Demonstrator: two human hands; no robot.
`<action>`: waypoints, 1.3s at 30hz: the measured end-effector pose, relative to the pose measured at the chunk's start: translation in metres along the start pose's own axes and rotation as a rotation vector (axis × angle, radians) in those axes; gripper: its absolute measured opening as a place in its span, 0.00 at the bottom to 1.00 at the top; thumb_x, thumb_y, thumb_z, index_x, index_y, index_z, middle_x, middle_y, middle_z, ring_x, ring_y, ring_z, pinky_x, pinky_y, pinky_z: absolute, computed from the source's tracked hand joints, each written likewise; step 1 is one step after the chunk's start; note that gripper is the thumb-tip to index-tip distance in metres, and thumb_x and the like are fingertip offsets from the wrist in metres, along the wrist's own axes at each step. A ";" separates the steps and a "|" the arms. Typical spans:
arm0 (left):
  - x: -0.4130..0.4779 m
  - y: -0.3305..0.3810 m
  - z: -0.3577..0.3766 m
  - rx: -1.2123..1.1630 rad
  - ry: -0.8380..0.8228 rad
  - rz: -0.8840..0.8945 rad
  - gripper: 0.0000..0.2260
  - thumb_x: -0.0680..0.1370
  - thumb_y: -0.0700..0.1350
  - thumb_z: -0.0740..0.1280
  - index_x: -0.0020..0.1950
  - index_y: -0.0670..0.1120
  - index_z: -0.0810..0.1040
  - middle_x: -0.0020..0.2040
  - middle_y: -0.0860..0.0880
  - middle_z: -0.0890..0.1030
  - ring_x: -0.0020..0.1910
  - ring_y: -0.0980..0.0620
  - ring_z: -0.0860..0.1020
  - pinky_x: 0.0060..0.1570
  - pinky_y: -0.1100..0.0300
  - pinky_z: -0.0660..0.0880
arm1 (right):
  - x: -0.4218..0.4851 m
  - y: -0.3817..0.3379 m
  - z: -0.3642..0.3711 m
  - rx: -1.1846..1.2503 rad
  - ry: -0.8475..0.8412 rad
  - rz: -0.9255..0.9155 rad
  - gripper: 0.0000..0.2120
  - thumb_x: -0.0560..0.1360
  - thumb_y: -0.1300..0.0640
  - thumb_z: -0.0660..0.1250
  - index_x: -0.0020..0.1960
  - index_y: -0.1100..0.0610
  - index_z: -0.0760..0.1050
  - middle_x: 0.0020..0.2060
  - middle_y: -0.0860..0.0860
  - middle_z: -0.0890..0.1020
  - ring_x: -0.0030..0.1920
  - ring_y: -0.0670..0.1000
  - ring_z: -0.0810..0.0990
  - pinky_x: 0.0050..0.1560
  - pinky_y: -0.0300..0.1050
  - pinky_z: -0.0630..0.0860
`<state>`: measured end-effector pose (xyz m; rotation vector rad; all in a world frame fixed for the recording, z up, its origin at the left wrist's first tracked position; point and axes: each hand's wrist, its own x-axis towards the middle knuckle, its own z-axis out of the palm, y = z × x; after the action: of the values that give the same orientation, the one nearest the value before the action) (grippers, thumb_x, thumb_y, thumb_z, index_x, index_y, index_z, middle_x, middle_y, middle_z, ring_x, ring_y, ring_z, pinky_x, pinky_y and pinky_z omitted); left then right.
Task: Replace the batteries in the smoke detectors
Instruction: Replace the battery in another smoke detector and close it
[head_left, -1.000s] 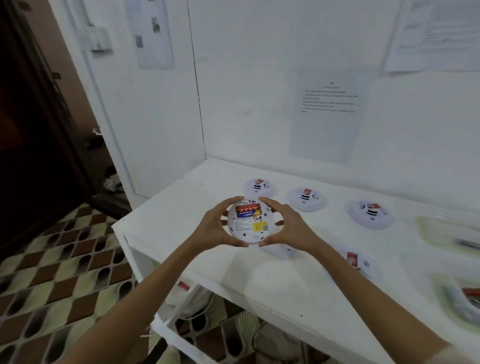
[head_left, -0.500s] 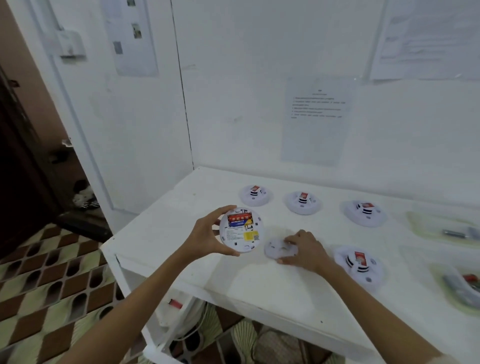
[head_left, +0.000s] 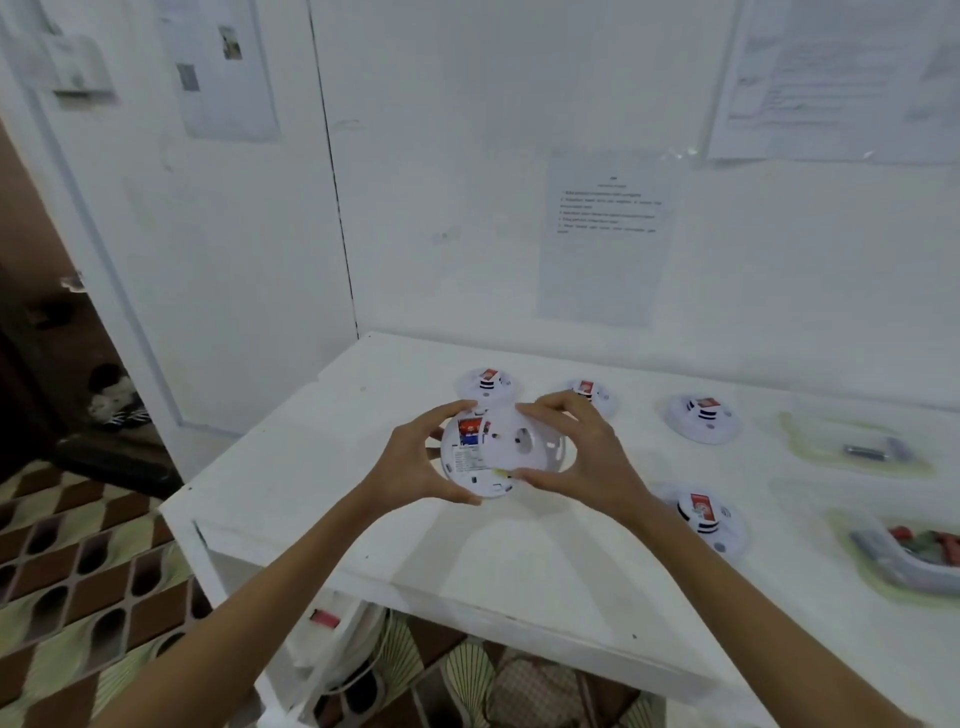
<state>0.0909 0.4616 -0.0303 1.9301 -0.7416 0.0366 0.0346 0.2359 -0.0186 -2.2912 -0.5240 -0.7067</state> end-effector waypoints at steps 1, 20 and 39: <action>0.001 0.002 0.000 -0.001 -0.001 0.012 0.43 0.53 0.39 0.83 0.65 0.54 0.71 0.58 0.56 0.77 0.48 0.62 0.76 0.46 0.68 0.76 | 0.003 -0.004 0.001 -0.036 -0.030 -0.040 0.32 0.63 0.39 0.70 0.64 0.50 0.73 0.54 0.45 0.73 0.56 0.42 0.69 0.52 0.33 0.70; 0.002 0.007 0.002 0.038 -0.010 0.059 0.43 0.52 0.43 0.84 0.64 0.54 0.71 0.58 0.60 0.76 0.50 0.65 0.75 0.45 0.71 0.74 | 0.008 -0.004 0.023 -0.215 -0.089 -0.203 0.15 0.69 0.43 0.64 0.52 0.46 0.82 0.56 0.50 0.79 0.57 0.45 0.69 0.47 0.36 0.69; 0.016 0.002 0.012 0.015 0.165 0.033 0.41 0.52 0.47 0.82 0.61 0.56 0.68 0.57 0.60 0.74 0.49 0.67 0.74 0.41 0.72 0.75 | 0.010 -0.010 0.032 0.105 0.192 0.301 0.20 0.64 0.46 0.74 0.55 0.49 0.79 0.52 0.49 0.73 0.53 0.44 0.73 0.45 0.22 0.67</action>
<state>0.0996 0.4436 -0.0286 1.9024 -0.6643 0.2204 0.0477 0.2668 -0.0277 -2.1149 -0.1199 -0.7201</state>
